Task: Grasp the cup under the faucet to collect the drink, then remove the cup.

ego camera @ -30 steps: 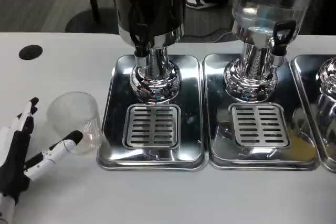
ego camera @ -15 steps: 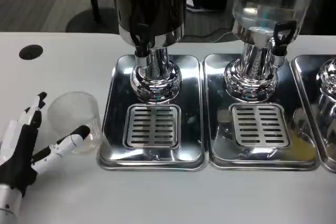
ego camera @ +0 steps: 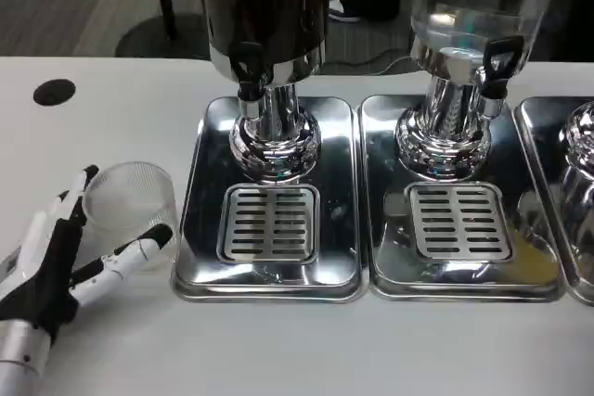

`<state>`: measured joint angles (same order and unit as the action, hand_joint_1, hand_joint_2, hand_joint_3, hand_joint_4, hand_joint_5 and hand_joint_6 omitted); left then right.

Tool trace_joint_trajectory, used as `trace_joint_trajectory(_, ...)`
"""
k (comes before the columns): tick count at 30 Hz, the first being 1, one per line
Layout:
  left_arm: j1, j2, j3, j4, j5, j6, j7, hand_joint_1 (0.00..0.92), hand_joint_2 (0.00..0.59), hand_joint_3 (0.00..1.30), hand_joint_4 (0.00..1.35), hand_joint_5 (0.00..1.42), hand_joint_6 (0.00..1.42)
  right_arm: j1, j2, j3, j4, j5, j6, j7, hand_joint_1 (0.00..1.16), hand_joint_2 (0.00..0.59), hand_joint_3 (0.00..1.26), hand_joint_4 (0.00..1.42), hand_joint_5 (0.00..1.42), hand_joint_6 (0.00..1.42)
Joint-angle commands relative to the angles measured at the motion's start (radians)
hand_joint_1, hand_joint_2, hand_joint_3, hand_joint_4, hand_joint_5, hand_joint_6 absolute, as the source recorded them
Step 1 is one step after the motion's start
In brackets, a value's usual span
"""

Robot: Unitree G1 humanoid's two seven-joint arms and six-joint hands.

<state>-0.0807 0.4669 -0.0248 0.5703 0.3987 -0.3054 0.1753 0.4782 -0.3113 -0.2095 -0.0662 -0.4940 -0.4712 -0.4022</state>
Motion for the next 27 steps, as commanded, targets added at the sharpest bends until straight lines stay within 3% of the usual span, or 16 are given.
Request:
trace_joint_trajectory(1, -0.005, -0.002, -0.013, 0.001, 0.005, 0.002, 0.002, 0.184, 0.079, 0.00, 0.00, 0.00, 0.00, 0.013, 0.010, -0.017, -0.015, 0.011, -0.022, -0.006, 0.69, 0.559, 0.40, 0.30, 0.23, 0.18)
trace_joint_trajectory(27, -0.002, -0.025, 0.002, 0.000, -0.006, 0.022, 0.027, 0.168, 0.073, 0.00, 0.00, 0.00, 0.00, 0.040, 0.027, -0.047, -0.005, 0.012, -0.070, -0.010, 0.70, 0.565, 0.40, 0.31, 0.24, 0.18)
